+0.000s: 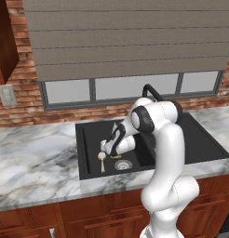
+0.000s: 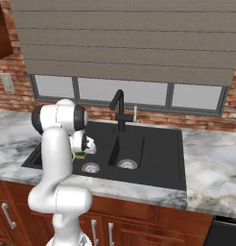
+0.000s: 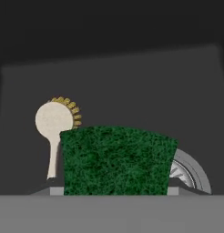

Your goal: Pick up the sponge and dish brush from the sink, and place them back in the cabinet, and close the cabinet door.

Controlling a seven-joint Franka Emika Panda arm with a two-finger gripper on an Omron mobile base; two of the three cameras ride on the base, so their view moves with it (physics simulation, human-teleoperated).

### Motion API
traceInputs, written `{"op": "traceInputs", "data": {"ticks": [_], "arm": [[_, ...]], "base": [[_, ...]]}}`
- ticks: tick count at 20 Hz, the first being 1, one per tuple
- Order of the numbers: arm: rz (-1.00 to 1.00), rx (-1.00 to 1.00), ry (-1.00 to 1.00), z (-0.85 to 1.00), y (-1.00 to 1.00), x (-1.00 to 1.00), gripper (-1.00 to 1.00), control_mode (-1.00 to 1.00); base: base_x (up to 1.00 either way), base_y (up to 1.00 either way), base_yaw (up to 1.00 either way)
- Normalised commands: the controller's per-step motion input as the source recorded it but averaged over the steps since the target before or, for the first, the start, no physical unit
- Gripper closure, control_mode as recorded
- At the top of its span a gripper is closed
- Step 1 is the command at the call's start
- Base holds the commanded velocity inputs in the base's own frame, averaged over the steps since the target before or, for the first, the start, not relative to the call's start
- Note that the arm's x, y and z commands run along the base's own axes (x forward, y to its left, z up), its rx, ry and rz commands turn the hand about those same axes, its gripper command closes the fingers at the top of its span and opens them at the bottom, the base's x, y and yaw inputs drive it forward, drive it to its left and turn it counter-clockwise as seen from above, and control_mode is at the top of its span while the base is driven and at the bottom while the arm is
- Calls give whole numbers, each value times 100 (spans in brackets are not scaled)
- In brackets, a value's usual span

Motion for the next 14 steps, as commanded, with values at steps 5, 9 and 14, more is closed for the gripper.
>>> {"op": "traceInputs", "data": {"ticks": [5, 9, 14], "arm": [[9, 0, -5, 56, 0, -17, 100, -100], [7, 0, -2, 57, 0, -22, 100, -100], [5, 0, -1, 59, 0, -20, 100, -100]], "base": [[0, 0, 0], [0, 0, 0], [0, 0, 0]]}}
